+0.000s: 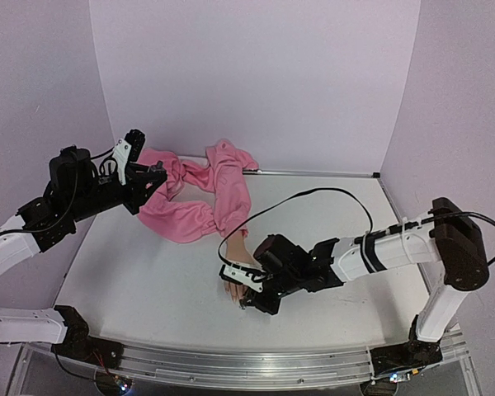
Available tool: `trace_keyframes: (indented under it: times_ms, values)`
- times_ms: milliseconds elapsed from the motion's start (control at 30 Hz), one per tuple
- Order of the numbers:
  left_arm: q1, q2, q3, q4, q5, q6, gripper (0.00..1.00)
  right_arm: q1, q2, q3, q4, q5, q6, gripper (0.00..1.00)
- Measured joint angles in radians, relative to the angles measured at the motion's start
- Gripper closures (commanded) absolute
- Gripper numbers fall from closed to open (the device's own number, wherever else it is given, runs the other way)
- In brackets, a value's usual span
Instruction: Paint the nails
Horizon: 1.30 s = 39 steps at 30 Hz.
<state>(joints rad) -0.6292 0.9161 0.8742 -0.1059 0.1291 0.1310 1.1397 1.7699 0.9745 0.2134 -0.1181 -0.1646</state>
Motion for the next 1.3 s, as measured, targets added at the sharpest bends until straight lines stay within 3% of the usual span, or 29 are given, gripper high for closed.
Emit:
trace_keyframes:
  times_ms: [1300]
  values:
    - [0.000, 0.000, 0.000, 0.000, 0.000, 0.000, 1.00, 0.000, 0.011, 0.006, 0.036, 0.034, 0.000, 1.00]
